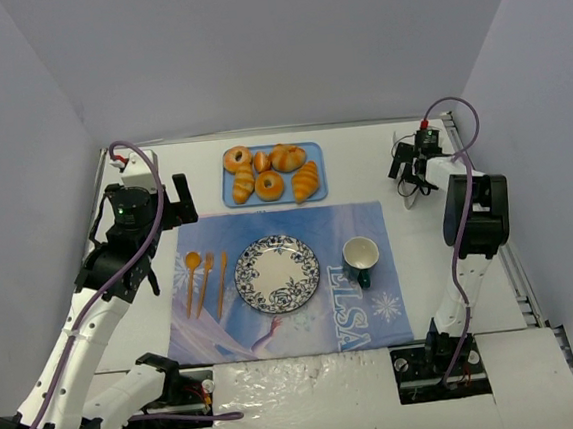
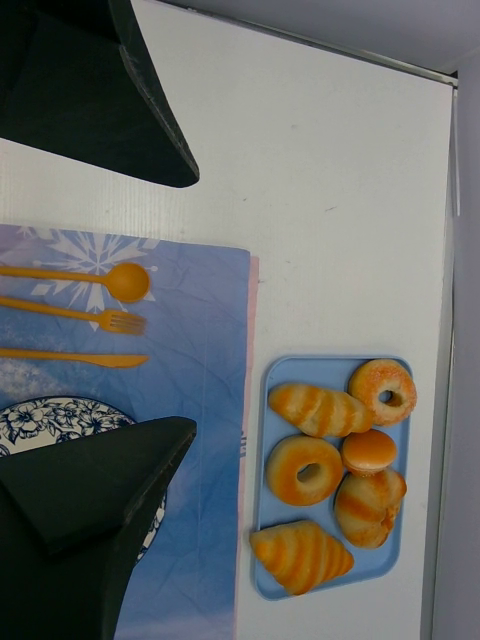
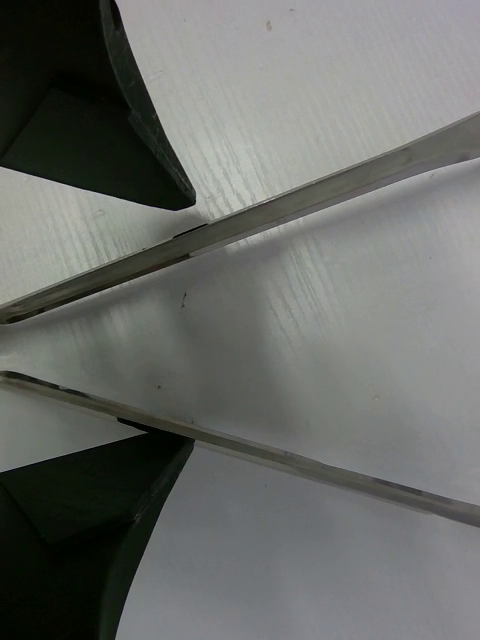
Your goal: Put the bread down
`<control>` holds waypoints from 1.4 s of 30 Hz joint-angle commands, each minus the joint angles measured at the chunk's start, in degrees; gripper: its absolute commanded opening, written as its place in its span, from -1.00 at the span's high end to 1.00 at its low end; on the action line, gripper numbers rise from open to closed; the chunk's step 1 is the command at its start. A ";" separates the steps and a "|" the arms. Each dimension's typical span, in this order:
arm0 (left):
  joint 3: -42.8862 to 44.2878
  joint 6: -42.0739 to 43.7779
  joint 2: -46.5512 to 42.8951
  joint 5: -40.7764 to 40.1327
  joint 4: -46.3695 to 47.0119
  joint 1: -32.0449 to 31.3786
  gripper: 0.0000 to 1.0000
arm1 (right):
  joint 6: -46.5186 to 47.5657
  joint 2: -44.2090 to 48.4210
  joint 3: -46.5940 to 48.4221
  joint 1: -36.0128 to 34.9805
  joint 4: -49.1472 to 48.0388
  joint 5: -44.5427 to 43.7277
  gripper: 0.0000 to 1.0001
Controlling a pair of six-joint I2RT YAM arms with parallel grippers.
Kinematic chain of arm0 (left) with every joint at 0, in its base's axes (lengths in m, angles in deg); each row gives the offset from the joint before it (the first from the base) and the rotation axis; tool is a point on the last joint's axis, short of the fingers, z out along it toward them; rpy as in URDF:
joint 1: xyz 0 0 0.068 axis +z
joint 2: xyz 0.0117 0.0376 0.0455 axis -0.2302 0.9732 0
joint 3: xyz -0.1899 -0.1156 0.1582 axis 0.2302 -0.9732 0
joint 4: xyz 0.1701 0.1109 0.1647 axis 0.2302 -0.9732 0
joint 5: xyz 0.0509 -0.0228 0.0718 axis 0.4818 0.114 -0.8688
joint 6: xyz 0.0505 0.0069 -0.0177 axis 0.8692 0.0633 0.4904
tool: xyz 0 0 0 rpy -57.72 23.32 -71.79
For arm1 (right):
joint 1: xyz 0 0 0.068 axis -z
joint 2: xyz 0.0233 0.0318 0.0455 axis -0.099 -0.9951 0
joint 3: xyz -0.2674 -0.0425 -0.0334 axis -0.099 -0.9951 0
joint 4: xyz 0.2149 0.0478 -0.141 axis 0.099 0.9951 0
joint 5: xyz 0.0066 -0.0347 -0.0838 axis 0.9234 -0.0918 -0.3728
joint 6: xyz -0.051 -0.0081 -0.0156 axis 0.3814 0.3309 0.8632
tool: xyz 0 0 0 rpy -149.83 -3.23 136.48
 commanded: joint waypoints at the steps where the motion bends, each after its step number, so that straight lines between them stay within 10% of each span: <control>1: 2.98 1.17 0.29 0.06 3.20 0.54 -0.94 | -1.33 0.12 1.33 -1.58 -0.45 3.26 -0.75; 35: 2.98 1.26 0.20 -0.15 3.12 0.50 -0.94 | -1.75 -6.28 5.11 -3.43 6.54 -3.57 -0.45; 42: 2.98 1.23 0.35 -0.34 3.12 0.53 -0.94 | -3.12 -6.33 4.09 -3.76 6.04 -2.48 0.02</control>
